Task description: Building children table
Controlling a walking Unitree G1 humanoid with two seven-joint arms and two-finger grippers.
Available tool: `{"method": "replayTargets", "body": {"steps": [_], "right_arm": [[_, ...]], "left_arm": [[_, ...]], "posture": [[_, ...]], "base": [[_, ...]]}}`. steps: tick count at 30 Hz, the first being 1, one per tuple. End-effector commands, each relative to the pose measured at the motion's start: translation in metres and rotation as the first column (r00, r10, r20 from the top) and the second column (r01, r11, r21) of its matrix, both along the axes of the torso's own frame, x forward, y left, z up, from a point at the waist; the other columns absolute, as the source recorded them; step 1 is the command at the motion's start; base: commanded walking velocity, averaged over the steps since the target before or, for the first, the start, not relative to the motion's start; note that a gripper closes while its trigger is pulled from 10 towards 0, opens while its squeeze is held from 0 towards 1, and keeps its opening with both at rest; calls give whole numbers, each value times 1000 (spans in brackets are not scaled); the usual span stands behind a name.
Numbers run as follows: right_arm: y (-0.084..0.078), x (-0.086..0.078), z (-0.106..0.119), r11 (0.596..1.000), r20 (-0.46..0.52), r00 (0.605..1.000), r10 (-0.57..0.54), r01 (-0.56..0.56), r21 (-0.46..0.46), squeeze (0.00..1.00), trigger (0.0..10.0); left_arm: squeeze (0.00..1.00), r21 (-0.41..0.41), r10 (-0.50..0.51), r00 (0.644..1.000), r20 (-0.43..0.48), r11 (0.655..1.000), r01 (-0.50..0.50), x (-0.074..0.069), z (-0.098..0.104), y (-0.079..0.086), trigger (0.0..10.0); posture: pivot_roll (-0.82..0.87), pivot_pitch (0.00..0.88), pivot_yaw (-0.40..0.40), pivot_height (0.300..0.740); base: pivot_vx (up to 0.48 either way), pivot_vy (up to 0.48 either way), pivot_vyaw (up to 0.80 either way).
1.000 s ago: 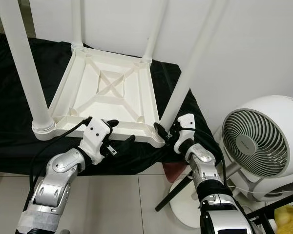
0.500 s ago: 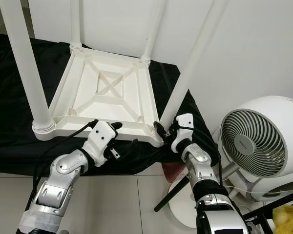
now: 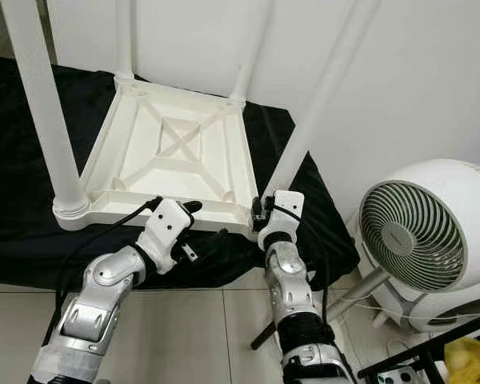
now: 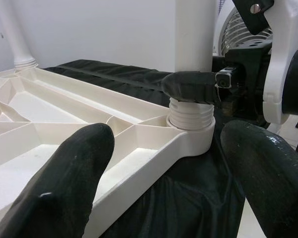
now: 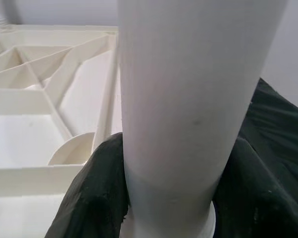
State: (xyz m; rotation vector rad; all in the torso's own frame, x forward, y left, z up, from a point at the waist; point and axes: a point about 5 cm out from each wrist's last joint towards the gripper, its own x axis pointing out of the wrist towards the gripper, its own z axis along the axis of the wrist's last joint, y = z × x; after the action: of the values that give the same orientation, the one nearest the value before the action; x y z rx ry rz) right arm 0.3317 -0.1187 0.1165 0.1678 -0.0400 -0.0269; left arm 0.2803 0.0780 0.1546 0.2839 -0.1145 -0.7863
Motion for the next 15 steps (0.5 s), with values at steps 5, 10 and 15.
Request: {"method": "replayTargets", "body": {"steps": [5,10,15], "right_arm": [[2,-9,-4,998,0,999,47,-47,32,1000,10000],[3,-9,10,980,90,976,198,-197,-18,1000,10000],[-15,-3,15,963,88,960,266,-259,-80,0,10000]], "left_arm": [[0,-39,71,997,11,997,-70,3,2,-2,10000],[0,-60,63,998,5,996,-63,0,4,-2,10000],[0,-58,47,999,-1,997,-47,-3,3,-8,10000]], "posture": [[57,0,-213,740],[59,0,-213,740],[57,0,-217,740]], "base": [[0,0,0],[0,0,0],[0,0,0]]}}
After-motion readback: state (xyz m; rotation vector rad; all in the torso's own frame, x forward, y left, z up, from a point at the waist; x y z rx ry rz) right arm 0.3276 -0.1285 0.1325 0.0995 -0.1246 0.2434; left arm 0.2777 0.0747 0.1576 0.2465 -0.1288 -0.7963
